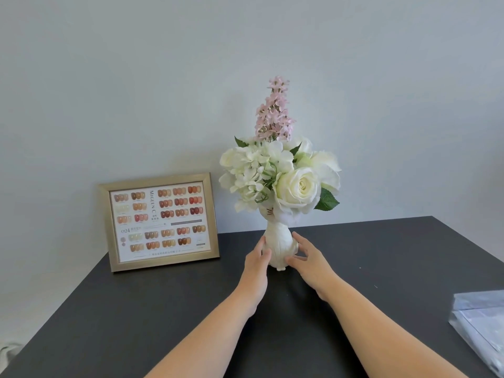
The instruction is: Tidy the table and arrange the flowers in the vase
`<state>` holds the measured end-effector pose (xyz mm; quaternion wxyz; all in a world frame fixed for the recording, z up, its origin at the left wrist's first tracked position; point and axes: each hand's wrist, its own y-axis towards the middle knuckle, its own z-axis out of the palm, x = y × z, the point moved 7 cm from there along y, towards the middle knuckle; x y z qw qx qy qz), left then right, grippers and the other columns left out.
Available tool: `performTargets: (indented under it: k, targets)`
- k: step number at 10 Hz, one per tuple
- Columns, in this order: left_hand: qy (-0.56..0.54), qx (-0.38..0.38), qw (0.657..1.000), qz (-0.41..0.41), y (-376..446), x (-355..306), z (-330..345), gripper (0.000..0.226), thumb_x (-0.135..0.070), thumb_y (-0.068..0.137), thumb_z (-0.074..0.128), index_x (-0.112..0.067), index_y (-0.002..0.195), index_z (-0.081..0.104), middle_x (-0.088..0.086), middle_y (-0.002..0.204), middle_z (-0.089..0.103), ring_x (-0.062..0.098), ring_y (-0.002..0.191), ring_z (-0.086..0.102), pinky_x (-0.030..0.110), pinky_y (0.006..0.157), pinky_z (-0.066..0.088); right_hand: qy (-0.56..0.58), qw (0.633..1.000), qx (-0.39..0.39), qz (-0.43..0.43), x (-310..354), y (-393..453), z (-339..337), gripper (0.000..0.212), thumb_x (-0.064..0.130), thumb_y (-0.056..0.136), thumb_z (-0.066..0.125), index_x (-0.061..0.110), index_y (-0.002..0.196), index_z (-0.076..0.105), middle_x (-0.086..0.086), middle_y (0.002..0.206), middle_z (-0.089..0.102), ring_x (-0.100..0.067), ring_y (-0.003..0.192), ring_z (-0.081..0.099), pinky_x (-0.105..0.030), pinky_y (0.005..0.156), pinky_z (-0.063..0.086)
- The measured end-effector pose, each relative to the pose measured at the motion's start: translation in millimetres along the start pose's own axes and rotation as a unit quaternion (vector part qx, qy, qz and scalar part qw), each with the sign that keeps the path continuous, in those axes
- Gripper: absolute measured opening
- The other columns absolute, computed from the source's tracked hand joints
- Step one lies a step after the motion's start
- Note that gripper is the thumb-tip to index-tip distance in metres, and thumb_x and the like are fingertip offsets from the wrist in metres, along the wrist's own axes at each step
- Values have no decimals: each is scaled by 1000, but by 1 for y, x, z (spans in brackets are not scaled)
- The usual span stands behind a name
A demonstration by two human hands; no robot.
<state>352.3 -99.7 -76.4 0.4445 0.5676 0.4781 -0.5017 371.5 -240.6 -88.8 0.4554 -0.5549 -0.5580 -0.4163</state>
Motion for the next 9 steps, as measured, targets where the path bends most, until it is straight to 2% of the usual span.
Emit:
performTargets:
  k: [1,3,4,5,6,7,8,9]
  targets:
    - [2,-11,1000,-8,11,3,-1,52,-41,105,32,-35,156,22,-8,157,34,15,146,27,47,121,18,3,1000,-5,-1,1,8,2,68,12,89,61,36,147,33,8,138,50,-11,121,50,-28,97,37]
    - [22,-36,999,-3,25,7,0,54,-37,105,34,-32,157,20,-6,159,31,14,145,27,45,121,20,-9,1000,-14,2,0,19,3,68,13,89,60,39,146,33,7,138,50,-13,120,52,-33,100,41]
    - [19,-39,999,1,24,7,1,51,-35,105,34,-36,155,21,-16,153,35,4,136,29,32,116,22,-6,1000,-14,11,0,24,1,69,13,89,60,38,147,31,6,140,50,-14,122,50,-29,95,40]
    - [15,-29,999,-6,21,7,2,50,-38,105,33,-39,154,20,-21,150,33,4,137,28,29,112,22,2,1000,-9,22,0,26,0,71,12,89,60,37,148,29,5,142,48,-15,124,47,-28,94,37]
    - [2,-26,999,-24,20,11,0,52,-40,106,31,-35,156,17,-9,161,25,15,147,23,38,120,17,9,1000,3,21,-1,24,3,76,13,89,60,39,150,24,6,146,44,-15,127,45,-31,100,36]
    - [-40,-17,998,-43,11,14,0,51,-38,107,30,-35,156,19,-5,162,24,20,148,25,39,121,20,41,998,15,36,-4,16,7,87,16,87,64,41,152,10,4,154,34,-15,134,41,-36,107,32]
    - [-31,-9,999,-40,-5,20,-5,49,-36,106,34,-37,154,23,-7,159,28,17,146,29,36,119,25,65,997,0,50,-8,1,6,87,19,87,67,39,151,12,-1,158,24,-19,137,36,-39,108,32]
    - [11,-25,999,-37,-27,29,-18,49,-37,103,42,-40,150,29,-16,156,31,7,140,33,30,115,28,52,994,-71,59,-5,-24,1,73,14,91,62,34,148,22,-3,156,29,-21,137,35,-41,109,32]
